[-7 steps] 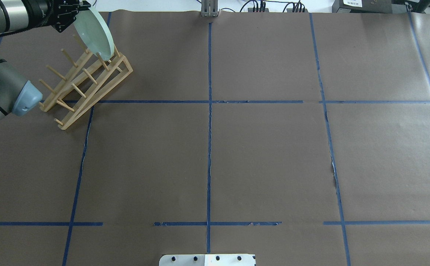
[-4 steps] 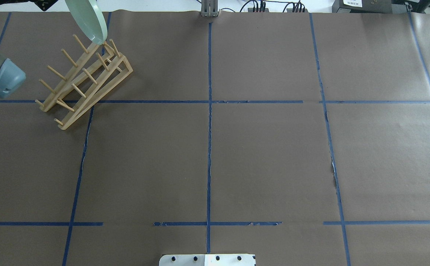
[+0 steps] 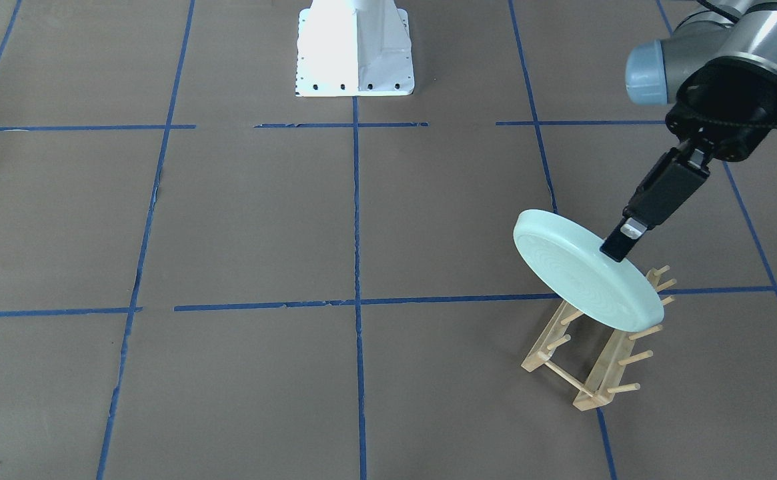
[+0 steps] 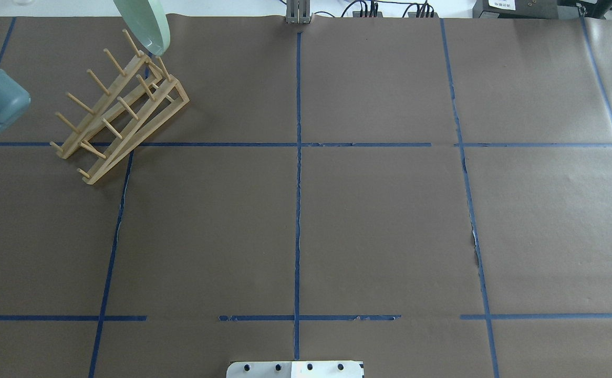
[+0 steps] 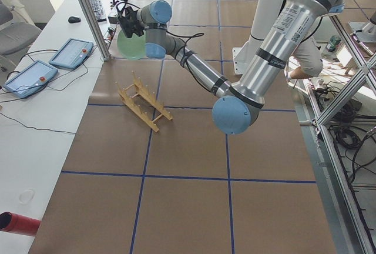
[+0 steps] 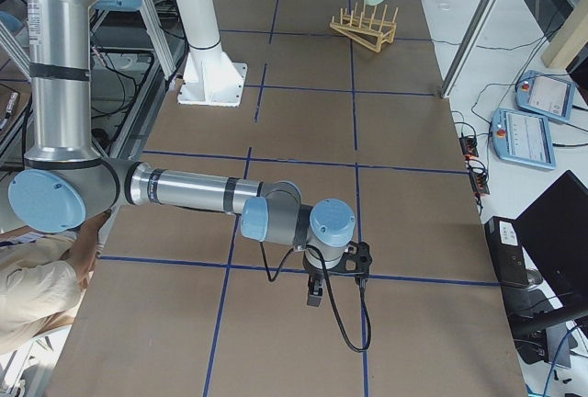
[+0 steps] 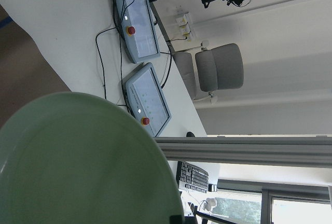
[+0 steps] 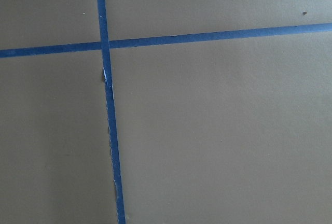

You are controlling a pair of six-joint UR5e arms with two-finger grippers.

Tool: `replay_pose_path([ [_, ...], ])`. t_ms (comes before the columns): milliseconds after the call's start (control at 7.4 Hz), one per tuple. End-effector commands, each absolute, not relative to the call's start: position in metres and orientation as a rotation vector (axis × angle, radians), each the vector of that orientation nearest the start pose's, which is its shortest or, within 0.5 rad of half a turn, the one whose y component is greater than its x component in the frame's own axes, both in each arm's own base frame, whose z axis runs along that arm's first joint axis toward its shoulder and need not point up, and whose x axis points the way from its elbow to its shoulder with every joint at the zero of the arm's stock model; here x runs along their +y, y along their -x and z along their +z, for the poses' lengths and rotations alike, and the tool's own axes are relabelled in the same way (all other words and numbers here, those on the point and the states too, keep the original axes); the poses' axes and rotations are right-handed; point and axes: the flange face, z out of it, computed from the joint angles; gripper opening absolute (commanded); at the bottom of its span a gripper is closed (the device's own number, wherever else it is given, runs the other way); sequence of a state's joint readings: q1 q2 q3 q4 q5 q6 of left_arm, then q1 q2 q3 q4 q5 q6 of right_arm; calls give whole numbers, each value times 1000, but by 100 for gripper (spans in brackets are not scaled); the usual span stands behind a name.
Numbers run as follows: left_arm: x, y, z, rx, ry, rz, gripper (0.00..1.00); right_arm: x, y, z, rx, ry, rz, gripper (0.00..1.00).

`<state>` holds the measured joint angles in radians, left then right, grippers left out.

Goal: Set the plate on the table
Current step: 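Lift the plate with the left gripper up out of the rack, then swing the plate down and lay it flat on the table beside the rack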

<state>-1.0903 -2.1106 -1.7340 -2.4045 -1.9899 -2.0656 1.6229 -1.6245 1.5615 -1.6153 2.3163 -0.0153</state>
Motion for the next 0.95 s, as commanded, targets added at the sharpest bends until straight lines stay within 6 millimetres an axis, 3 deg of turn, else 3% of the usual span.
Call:
replay_pose_path([
  [0, -564, -281, 151, 1293, -87, -821, 0, -456, -90, 695, -748, 77, 75, 100],
  [270, -530, -363, 178, 1066, -98, -716, 0, -456, -90, 695, -748, 77, 75, 100],
  [541, -493, -419, 192, 898, -38, -571, 0, -456, -90, 696, -748, 79, 76, 100],
  [811, -460, -460, 210, 789, 8, -454, 0, -456, -90, 695, -748, 77, 75, 100],
])
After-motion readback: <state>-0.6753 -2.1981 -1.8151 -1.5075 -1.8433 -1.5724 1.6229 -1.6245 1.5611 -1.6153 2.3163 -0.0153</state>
